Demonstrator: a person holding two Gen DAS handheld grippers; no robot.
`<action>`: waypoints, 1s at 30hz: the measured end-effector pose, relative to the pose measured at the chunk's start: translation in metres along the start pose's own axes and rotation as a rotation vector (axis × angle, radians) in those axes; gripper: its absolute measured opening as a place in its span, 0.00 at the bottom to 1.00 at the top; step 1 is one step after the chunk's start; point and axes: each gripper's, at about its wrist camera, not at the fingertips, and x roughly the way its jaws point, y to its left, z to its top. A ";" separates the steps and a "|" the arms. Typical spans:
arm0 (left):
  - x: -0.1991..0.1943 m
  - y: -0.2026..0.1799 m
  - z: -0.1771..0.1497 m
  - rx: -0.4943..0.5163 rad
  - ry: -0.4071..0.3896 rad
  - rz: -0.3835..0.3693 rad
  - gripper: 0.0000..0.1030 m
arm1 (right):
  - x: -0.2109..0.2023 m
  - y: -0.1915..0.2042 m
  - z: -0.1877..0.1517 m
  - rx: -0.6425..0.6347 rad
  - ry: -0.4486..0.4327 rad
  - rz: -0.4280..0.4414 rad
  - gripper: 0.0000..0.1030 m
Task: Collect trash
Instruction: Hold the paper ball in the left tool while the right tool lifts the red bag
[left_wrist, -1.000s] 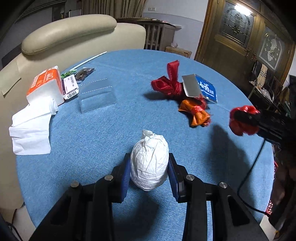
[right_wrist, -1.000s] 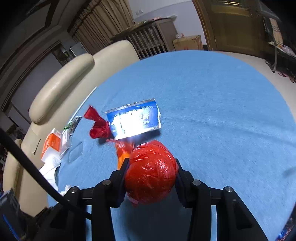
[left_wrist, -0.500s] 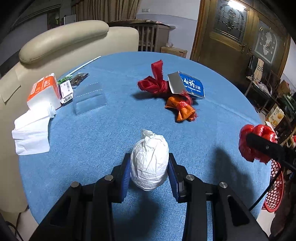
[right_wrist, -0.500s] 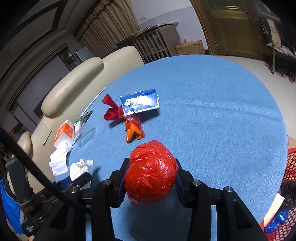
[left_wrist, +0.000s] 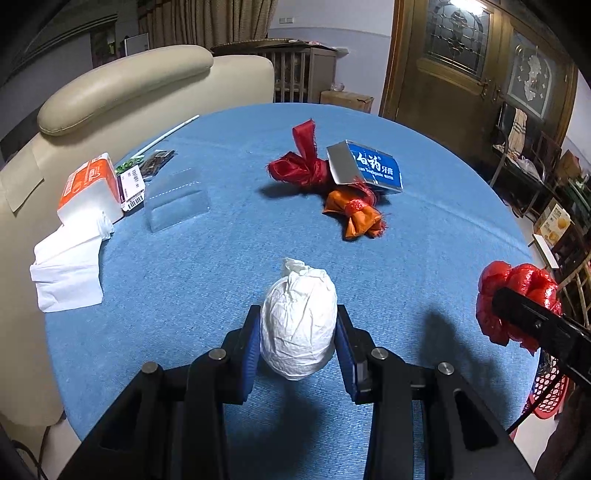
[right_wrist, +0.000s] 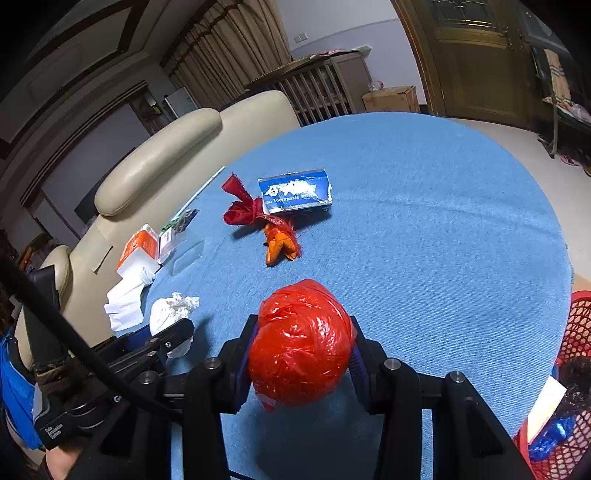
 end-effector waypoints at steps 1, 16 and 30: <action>0.000 -0.001 0.000 0.004 -0.001 0.000 0.38 | -0.001 -0.001 -0.001 0.002 -0.001 -0.001 0.46; -0.003 -0.016 0.004 0.032 -0.012 -0.014 0.38 | -0.011 -0.009 -0.007 0.005 -0.010 -0.018 0.46; -0.014 -0.040 0.006 0.072 -0.038 -0.054 0.38 | -0.029 -0.027 -0.018 0.045 -0.033 -0.052 0.46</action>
